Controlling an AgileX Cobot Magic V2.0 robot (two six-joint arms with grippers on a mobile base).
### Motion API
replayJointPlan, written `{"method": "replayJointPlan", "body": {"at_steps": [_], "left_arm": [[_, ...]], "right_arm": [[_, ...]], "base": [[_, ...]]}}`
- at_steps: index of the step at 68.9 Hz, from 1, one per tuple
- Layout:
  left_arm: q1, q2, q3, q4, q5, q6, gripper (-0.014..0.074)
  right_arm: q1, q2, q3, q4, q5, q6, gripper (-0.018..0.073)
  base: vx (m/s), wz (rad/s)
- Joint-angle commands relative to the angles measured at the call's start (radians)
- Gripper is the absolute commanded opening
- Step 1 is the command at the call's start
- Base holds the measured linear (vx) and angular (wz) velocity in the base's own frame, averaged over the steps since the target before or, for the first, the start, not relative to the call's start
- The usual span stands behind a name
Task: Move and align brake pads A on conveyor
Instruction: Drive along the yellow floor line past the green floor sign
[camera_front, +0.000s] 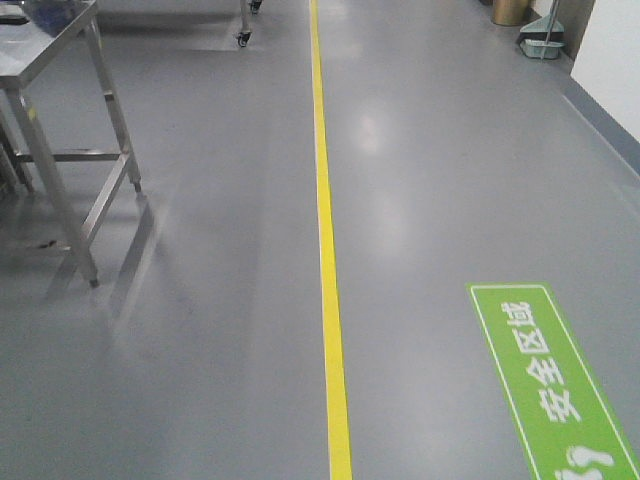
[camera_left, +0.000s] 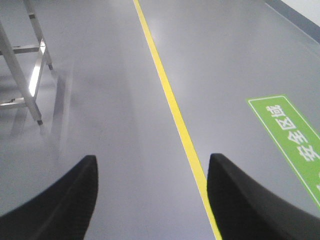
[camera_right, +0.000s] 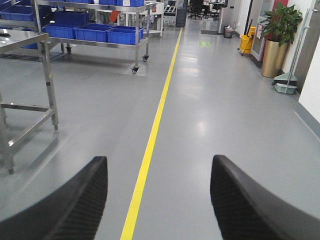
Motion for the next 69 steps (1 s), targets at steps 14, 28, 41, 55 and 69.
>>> {"method": "replayJointPlan", "body": {"at_steps": [14,28,41,55,69], "left_arm": [[-0.004,0.013,-0.024,-0.007,-0.062,-0.004,0.0443],[-0.004,0.013,-0.024,-0.007,-0.062,-0.004,0.0443],[-0.004,0.013,-0.024,-0.007,-0.062,-0.004,0.0443],[-0.004,0.013,-0.024,-0.007,-0.062,-0.004,0.0443],[-0.004,0.013,-0.024,-0.007,-0.062,-0.004,0.0443]], "right_arm": [[-0.006,0.011,-0.025,-0.009,-0.081,-0.001,0.0429],[-0.006,0.011,-0.025,-0.009,-0.081,-0.001,0.0429],[-0.006,0.011,-0.025,-0.009,-0.081,-0.001,0.0429],[-0.006,0.011,-0.025,-0.009,-0.081,-0.001,0.0429],[-0.006,0.011,-0.025,-0.009,-0.081,-0.001,0.0429]], "base": [[0.66,-0.04],[0.67,-0.02],[0.68,0.02],[0.67,0.03],[0.64,0.04]]}}
